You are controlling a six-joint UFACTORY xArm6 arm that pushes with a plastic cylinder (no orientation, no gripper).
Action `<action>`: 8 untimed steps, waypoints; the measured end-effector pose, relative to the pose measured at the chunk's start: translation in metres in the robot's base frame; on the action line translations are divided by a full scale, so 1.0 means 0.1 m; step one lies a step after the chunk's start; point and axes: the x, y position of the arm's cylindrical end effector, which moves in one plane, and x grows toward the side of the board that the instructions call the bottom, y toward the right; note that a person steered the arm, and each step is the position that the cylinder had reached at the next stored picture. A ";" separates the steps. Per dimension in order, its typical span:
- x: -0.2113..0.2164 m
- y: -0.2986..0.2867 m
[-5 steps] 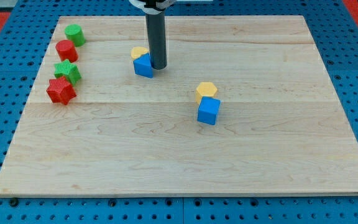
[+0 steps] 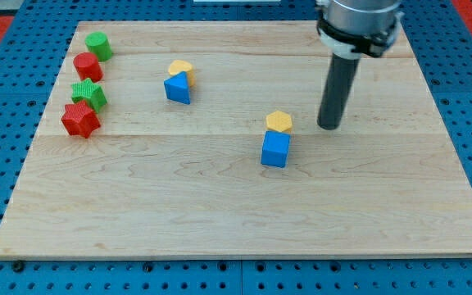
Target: Slide the yellow hexagon to the bottom of the blue triangle
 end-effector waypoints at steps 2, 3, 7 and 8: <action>0.01 -0.84; 0.19 -0.86; -0.49 -1.43; -0.66 -1.46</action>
